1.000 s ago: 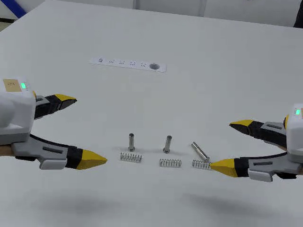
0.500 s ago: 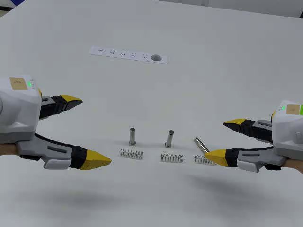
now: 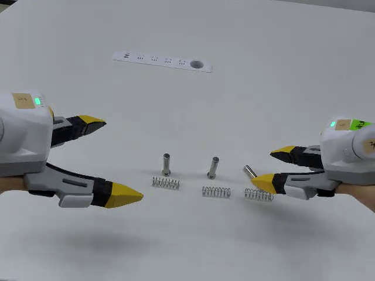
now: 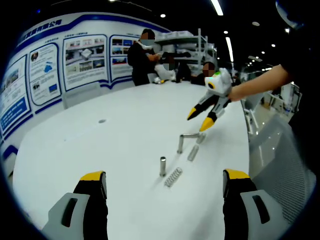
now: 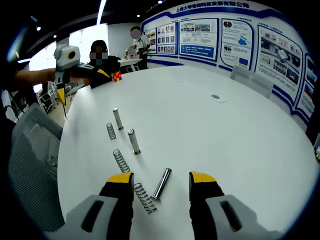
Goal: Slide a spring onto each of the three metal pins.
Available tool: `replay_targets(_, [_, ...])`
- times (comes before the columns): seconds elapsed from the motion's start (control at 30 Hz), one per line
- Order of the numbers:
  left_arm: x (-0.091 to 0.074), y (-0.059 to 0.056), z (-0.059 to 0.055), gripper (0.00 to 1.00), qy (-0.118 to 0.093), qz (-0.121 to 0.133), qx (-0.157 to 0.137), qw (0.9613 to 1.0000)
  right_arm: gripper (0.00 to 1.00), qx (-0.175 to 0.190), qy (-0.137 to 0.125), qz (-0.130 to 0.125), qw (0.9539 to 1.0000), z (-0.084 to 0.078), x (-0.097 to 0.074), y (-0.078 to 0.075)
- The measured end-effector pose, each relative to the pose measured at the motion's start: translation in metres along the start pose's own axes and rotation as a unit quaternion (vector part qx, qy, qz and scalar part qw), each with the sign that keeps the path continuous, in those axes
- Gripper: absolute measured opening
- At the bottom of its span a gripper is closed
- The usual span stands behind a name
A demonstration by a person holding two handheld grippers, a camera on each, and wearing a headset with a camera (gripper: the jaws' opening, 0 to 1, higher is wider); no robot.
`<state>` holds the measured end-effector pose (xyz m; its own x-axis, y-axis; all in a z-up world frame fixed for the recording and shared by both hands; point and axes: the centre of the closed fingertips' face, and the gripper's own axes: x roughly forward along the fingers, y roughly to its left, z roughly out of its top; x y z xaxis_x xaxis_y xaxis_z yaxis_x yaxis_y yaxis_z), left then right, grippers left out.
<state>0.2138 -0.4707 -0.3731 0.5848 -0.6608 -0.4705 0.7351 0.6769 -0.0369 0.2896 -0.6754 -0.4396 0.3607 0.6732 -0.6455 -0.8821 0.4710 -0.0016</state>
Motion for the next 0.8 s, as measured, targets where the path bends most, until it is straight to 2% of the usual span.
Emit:
replay_targets(0.03, [0.0, 0.0, 0.002, 0.98, -0.005, 0.001, -0.003, 1.0, 0.45, 0.003, 0.006, -0.005, 1.0, -0.002, 0.003, -0.002])
replay_targets(0.17, [-0.002, 0.002, 0.002, 0.98, -0.005, 0.003, -0.004, 1.0, 0.4, 0.016, 0.027, -0.008, 0.9995, -0.009, 0.011, -0.004])
replay_targets(0.23, [-0.002, 0.003, 0.0, 0.98, -0.003, 0.004, -0.006, 1.0, 0.35, 0.021, 0.03, -0.007, 0.9993, -0.01, 0.014, -0.006])
replay_targets(0.43, [-0.001, 0.004, -0.005, 0.98, 0.007, 0.003, -0.005, 1.0, 0.32, 0.043, 0.039, -0.003, 0.9983, -0.011, 0.023, -0.005])
replay_targets(0.6, [0.0, 0.002, -0.001, 0.98, -0.002, -0.001, -0.013, 0.9999, 0.27, 0.066, 0.048, -0.01, 0.9966, -0.014, 0.032, -0.008])
replay_targets(0.8, [0.0, 0.003, -0.001, 0.98, -0.001, 0.003, -0.011, 0.9999, 0.23, 0.054, 0.067, -0.013, 0.9962, -0.018, 0.04, -0.005])
